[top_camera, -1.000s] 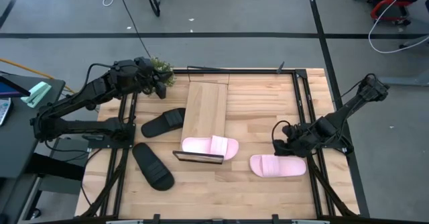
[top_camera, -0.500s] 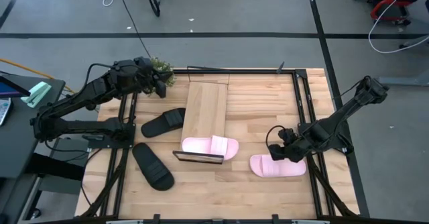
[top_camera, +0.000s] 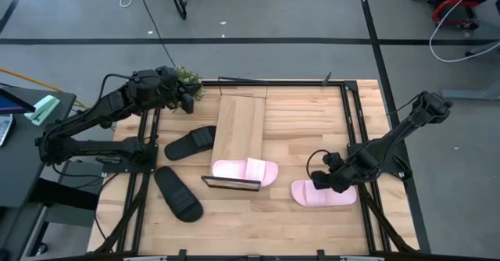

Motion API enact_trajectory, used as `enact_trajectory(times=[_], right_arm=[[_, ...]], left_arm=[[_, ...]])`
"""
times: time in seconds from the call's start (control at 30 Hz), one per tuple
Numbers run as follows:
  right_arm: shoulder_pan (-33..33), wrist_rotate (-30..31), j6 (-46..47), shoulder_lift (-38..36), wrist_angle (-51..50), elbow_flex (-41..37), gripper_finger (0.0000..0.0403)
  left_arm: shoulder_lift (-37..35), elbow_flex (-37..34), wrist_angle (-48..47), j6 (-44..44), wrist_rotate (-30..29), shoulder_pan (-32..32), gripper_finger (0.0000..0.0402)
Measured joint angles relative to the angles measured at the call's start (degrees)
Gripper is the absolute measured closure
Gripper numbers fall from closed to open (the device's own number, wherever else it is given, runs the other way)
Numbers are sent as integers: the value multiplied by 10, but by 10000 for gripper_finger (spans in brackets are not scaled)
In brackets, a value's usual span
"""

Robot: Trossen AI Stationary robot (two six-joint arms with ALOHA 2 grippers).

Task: Pick and place slides into the shelf
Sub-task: Put the pink slide on the shelf

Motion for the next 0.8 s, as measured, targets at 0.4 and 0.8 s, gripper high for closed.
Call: enact_trajectory(times=[0.4,0.8], right_arm=[[0,50,68,64,111,0,269],[-13,49,70,50,114,0,390]], left_arm=[[0,0,0,0,0,0,373],[0,0,0,11,0,-1,385]])
